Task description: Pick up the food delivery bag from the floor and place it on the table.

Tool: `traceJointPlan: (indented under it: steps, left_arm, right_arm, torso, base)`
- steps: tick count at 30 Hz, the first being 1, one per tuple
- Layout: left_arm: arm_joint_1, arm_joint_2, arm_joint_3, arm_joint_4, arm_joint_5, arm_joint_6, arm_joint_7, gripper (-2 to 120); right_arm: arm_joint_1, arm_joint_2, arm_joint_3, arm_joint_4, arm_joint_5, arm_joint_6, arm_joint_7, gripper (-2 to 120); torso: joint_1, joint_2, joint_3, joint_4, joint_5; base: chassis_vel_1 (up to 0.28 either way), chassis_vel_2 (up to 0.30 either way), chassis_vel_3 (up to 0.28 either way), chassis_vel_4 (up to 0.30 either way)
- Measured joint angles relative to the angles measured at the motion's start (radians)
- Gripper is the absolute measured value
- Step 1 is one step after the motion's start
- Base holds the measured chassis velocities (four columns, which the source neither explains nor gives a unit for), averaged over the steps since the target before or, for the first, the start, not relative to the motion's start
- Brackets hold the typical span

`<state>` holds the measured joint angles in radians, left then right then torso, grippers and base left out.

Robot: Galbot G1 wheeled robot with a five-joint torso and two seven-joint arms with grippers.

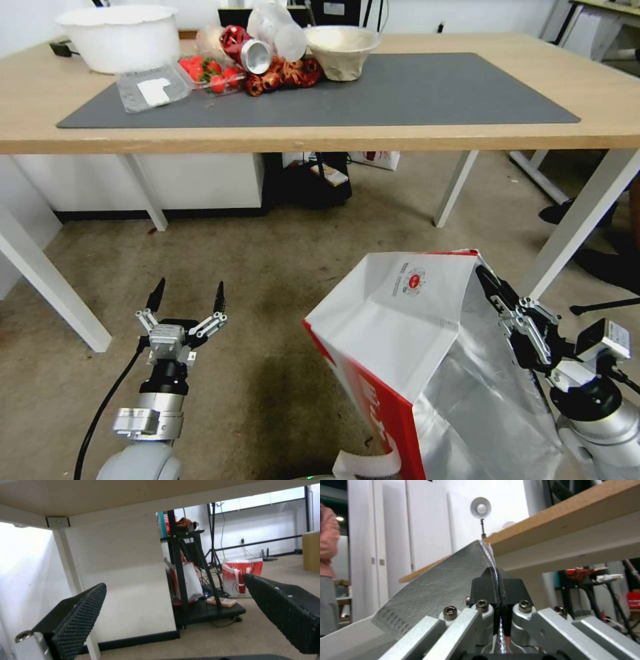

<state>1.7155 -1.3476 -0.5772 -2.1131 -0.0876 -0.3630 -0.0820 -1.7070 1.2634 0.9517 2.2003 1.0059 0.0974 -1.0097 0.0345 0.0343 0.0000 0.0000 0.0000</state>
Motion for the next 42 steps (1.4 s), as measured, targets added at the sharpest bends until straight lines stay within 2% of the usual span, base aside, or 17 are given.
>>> traceJointPlan:
  steps: [7, 17, 25, 29, 31, 42]
  left_arm:
    - [0.004, 0.001, -0.002, -0.005, 0.007, 0.0, -0.019, 100]
    - [0.01, 0.001, -0.001, -0.02, 0.007, 0.014, -0.019, 100]
    - [0.013, 0.004, -0.003, -0.022, 0.0, 0.014, 0.002, 100]
    - [0.014, 0.005, -0.007, -0.024, 0.0, 0.012, 0.005, 100]
    - [0.019, 0.005, -0.009, -0.024, 0.003, 0.008, 0.011, 100]
    - [0.021, 0.006, -0.008, -0.036, 0.004, 0.013, 0.015, 100]
  right_arm:
    - [-0.001, -0.007, 0.026, 0.008, 0.045, -0.06, -0.079, 0]
    - [0.004, -0.005, 0.035, 0.004, 0.063, -0.094, -0.123, 0]
    - [0.009, -0.005, 0.053, 0.0, 0.073, -0.12, -0.165, 0]
    - [0.011, -0.005, 0.061, -0.006, 0.073, -0.133, -0.186, 0]
    - [0.014, -0.002, 0.064, -0.011, 0.074, -0.14, -0.212, 0]
    - [0.016, -0.006, 0.085, -0.017, 0.077, -0.168, -0.256, 0]
  torso:
    - [0.0, 0.0, 0.0, 0.0, 0.0]
    - [0.0, 0.0, 0.0, 0.0, 0.0]
    - [0.001, 0.004, 0.002, 0.0, 0.0]
    - [0.001, 0.017, 0.014, 0.0, 0.0]
    - [0.003, 0.046, 0.041, 0.0, 0.0]
    - [0.007, 0.092, 0.084, 0.0, 0.0]
  base:
    - [0.0, 0.0, 0.0, 0.0]
    - [0.0, 0.0, 0.0, 0.0]
    - [0.0, 0.0, 0.0, 0.0]
    - [0.0, 0.0, 0.0, 0.0]
    - [0.0, 0.0, 0.0, 0.0]
    - [0.0, 0.0, 0.0, 0.0]
